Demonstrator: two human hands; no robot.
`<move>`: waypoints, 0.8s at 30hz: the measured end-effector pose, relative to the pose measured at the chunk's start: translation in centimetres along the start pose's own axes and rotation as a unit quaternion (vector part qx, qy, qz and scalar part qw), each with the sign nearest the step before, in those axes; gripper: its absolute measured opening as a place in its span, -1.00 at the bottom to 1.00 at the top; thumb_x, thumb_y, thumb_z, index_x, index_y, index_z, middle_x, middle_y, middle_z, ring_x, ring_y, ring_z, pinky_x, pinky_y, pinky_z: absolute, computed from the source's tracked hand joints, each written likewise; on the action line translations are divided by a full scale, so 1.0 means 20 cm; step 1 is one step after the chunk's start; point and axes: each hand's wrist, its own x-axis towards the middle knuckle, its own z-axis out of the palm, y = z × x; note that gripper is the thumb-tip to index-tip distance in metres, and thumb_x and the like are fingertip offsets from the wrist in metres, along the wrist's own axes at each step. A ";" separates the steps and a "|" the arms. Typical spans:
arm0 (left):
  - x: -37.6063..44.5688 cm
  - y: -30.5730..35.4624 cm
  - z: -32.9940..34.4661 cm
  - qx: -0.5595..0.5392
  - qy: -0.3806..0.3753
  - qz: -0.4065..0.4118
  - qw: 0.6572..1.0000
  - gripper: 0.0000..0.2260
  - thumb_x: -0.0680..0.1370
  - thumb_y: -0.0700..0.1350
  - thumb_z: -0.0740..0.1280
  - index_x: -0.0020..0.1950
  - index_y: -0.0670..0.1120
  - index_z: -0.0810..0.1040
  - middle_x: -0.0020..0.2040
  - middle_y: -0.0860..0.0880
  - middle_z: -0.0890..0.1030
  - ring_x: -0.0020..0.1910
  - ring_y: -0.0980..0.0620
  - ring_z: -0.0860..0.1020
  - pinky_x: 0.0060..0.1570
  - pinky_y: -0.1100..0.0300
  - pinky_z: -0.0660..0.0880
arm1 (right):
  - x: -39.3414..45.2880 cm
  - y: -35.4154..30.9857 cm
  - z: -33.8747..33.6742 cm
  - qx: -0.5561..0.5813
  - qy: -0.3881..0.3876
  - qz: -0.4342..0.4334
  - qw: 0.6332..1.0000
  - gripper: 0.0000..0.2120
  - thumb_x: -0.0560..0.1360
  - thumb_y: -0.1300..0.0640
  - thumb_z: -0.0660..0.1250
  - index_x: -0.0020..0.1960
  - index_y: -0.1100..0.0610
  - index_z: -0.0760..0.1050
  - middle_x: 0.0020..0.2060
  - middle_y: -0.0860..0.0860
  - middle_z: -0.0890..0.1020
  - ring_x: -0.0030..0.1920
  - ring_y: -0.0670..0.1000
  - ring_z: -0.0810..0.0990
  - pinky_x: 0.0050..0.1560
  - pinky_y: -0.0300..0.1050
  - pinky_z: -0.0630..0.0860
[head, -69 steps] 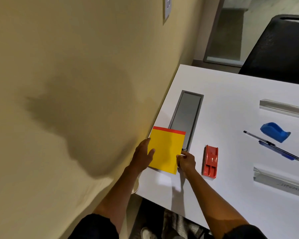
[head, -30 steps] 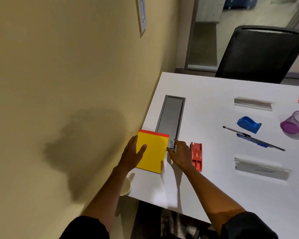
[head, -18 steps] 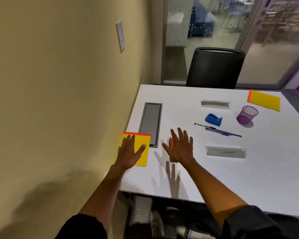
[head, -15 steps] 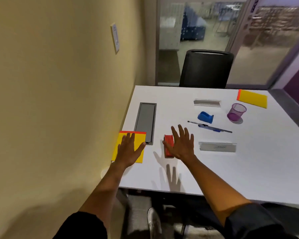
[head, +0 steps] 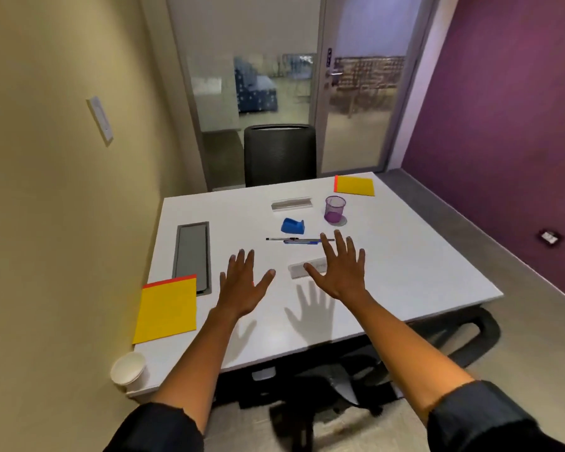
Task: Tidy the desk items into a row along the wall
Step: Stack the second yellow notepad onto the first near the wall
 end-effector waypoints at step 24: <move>0.45 2.20 1.54 0.110 -0.124 0.223 0.961 -0.26 0.50 0.39 -0.01 0.55 0.08 -0.14 0.58 -0.02 -0.17 0.55 -0.10 -0.21 0.46 -0.25 -0.18 | -0.20 2.57 -0.54 -0.040 0.076 0.255 0.963 -0.18 0.43 -0.47 -0.01 0.55 -0.12 -0.11 0.56 0.04 -0.08 0.55 0.18 -0.05 0.45 0.34 -0.03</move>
